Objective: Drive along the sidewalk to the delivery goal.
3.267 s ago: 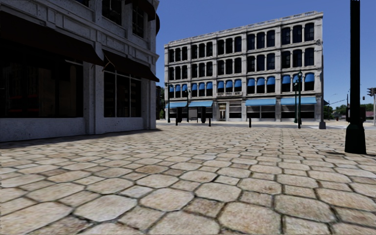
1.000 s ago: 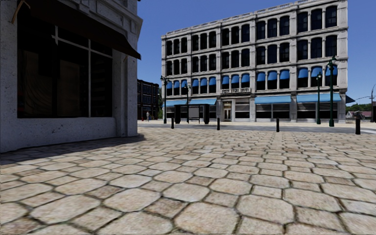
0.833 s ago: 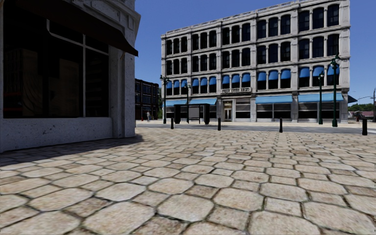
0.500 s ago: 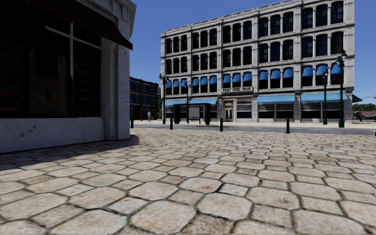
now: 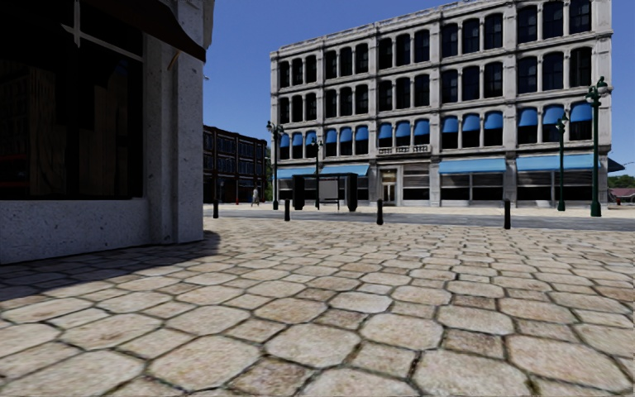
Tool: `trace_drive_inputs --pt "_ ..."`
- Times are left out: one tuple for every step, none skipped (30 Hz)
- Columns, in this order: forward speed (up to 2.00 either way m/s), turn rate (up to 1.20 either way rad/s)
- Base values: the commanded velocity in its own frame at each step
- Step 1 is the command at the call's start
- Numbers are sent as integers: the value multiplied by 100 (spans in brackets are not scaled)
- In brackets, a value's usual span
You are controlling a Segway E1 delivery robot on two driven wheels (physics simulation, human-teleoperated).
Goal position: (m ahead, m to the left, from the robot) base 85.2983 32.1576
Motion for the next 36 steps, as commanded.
trace_drive_inputs --pt "200 0" --pt "200 0" --pt "200 0" --pt "200 0" --pt "200 0" --pt "200 0" --pt "200 0" --pt "200 0" --pt "200 0" --pt "200 0" --pt "200 0" --pt "200 0" --pt "200 0" --pt "200 0" --pt "200 0" --pt "200 0" --pt "200 0" --pt "200 0" --pt "200 0" --pt "200 0" --pt "200 0" --pt "200 0" --pt "200 0" --pt "200 0" --pt "200 0" --pt "200 0" --pt "200 0" --pt "200 0" --pt "200 0" --pt "200 0" --pt "200 0" --pt "200 0" --pt "200 0" --pt "200 0" --pt "200 0" --pt "200 0"
